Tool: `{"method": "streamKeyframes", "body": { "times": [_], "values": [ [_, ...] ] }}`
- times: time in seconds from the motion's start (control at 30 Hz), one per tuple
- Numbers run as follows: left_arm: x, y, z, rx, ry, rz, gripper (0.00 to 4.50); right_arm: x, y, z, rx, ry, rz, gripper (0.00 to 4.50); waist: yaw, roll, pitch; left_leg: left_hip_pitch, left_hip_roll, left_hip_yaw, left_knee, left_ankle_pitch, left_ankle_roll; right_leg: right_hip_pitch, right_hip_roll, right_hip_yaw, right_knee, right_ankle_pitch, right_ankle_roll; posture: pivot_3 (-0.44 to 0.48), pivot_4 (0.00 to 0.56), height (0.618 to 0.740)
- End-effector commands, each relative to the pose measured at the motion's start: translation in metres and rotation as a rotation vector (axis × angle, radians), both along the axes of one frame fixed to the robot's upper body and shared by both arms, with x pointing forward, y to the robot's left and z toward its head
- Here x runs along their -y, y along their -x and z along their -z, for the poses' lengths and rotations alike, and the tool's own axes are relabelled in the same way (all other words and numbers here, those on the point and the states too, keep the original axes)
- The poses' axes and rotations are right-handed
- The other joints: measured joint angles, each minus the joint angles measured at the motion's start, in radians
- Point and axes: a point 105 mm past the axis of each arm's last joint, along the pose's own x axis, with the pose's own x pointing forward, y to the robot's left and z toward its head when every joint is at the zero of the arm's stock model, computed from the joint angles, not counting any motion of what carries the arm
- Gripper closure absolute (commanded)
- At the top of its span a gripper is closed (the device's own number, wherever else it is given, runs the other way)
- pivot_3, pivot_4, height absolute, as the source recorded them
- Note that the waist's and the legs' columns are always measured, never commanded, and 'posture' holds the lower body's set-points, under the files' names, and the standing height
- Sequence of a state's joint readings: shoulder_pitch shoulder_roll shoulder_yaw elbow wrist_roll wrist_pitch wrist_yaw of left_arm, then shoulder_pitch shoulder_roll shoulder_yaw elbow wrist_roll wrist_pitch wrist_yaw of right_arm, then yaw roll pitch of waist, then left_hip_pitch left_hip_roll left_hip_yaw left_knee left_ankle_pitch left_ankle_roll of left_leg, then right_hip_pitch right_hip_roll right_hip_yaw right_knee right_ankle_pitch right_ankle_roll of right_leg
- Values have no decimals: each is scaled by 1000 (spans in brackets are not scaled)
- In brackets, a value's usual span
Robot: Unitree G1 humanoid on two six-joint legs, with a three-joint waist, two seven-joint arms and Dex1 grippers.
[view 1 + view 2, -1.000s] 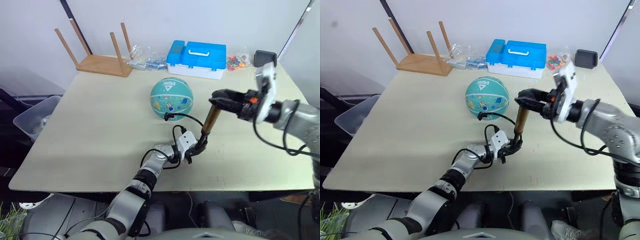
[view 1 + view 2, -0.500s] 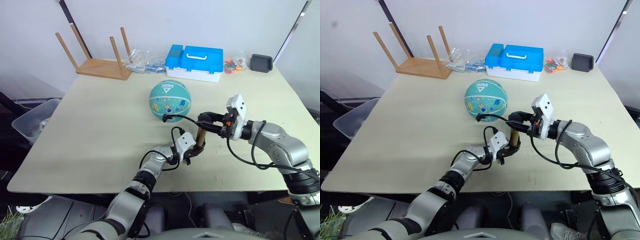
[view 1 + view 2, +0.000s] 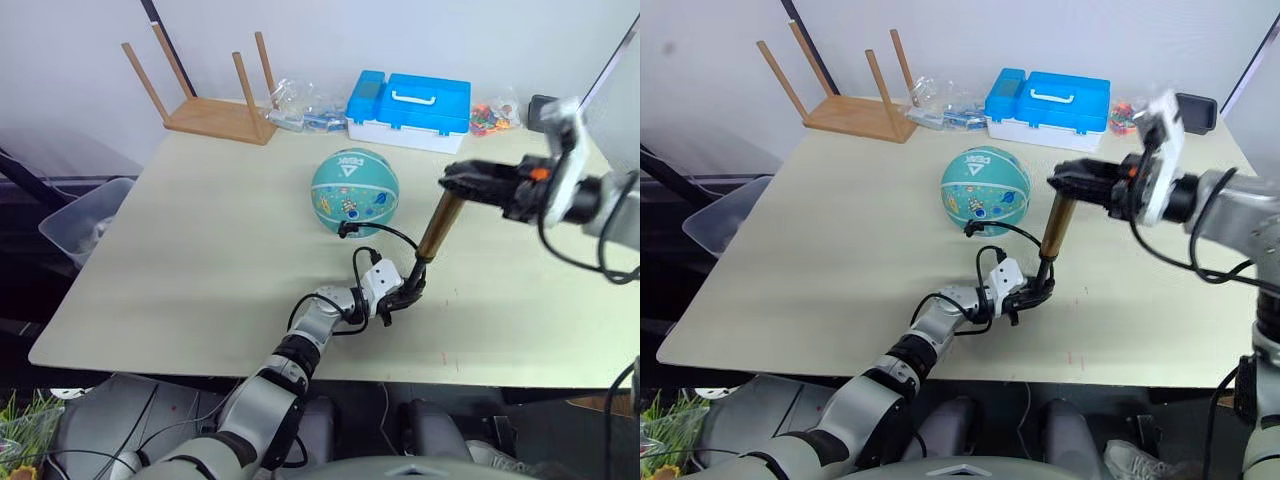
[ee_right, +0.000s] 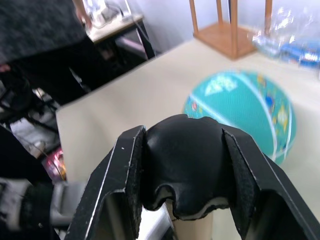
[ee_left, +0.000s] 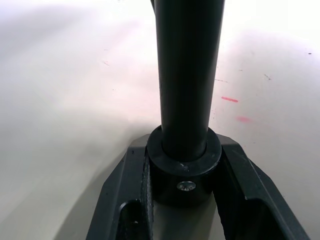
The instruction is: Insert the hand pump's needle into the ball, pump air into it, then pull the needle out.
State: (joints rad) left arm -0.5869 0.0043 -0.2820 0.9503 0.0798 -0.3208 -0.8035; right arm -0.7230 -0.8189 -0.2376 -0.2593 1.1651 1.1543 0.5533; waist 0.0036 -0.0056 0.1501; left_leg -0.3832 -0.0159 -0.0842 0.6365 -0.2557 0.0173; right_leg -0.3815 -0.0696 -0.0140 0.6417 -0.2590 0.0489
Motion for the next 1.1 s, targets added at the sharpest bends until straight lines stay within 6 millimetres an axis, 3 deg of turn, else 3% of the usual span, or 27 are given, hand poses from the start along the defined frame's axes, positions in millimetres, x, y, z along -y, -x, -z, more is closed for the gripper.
{"method": "streamKeyframes", "body": {
  "times": [0.03,0.17,0.4,0.57,0.63,0.73,0.83,0.97,1.1],
  "values": [
    [-25,22,53,-188,-119,-40,3410,11,17,-53,170,-69,35,2905,1,-1,1,0,0,0,0,0,0,0,0,0,0,0,0,0,150,740],
    [-22,23,52,-187,-114,-38,3410,3,9,-15,81,-12,47,2905,1,-3,1,0,0,0,0,0,0,0,0,0,0,0,0,0,150,740],
    [-23,21,50,-181,-114,-42,3410,-10,-7,80,-113,115,40,2905,-18,-4,-13,6,1,1,0,0,0,5,2,0,0,-3,4,0,150,740],
    [-24,21,50,-179,-105,-52,3410,-25,-10,168,-262,185,45,2905,-21,-7,-27,8,4,0,0,0,0,6,6,0,1,-3,4,0,150,740],
    [-24,20,50,-178,-102,-57,3410,-28,-3,205,-309,232,57,2905,-21,-10,-34,9,4,-1,-1,0,0,6,7,0,1,-3,4,0,150,740],
    [-26,19,49,-177,-101,-66,3410,-29,8,237,-355,253,64,2905,-22,-13,-35,15,5,1,-2,0,0,11,7,2,0,-3,4,0,150,740],
    [-27,20,50,-177,-103,-67,3410,-28,8,236,-328,255,72,2905,-26,-15,-36,24,6,1,-4,-1,0,19,7,3,-1,-4,4,0,150,740],
    [-29,21,51,-181,-110,-64,3410,-22,-5,190,-206,203,84,2905,-27,-13,-34,24,10,-1,-4,-1,0,19,8,0,-1,-5,3,0,150,740],
    [-28,21,52,-184,-116,-58,3410,-14,-11,132,-78,152,79,2905,-17,-10,-28,21,8,-1,-4,-1,0,17,7,0,-1,-5,3,0,150,740]
  ]
}}
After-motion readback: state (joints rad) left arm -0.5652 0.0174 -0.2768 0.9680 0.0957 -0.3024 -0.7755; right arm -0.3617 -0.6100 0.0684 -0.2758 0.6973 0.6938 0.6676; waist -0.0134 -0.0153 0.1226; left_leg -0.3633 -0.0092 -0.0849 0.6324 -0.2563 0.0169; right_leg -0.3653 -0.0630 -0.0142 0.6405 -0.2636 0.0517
